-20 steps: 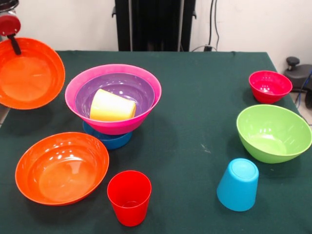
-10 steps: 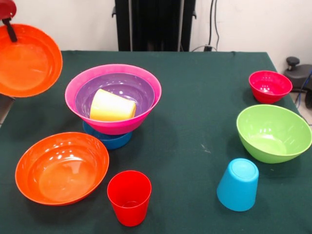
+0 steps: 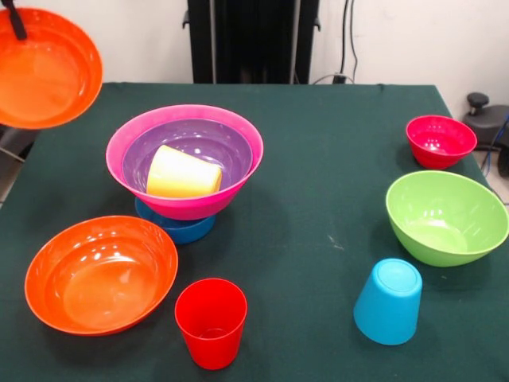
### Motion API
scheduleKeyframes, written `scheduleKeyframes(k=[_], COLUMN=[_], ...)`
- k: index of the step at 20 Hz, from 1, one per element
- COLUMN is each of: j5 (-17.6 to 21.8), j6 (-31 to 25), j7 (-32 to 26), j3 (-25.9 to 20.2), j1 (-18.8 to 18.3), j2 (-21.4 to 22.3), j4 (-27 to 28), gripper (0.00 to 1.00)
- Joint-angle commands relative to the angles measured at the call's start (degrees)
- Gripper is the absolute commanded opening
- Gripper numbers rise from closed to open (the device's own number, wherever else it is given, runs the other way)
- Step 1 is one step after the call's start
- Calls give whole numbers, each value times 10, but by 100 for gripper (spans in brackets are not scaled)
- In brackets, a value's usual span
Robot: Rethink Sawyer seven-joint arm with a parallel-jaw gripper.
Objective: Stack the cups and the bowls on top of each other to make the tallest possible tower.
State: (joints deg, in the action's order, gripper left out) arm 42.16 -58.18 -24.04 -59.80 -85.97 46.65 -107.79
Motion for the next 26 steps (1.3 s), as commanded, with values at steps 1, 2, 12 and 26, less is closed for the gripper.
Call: scheduleKeyframes(k=[1, 2, 12, 26], j5=[-28, -27, -41, -68], j6=[0, 4, 62, 140], j7=[-76, -73, -13, 64], j3=[-70, -73, -111, -148], j1=[2, 1, 10, 42], j2=[14, 9, -40, -55], j4=[-52, -52, -69, -105], gripper=[0, 0, 0, 0])
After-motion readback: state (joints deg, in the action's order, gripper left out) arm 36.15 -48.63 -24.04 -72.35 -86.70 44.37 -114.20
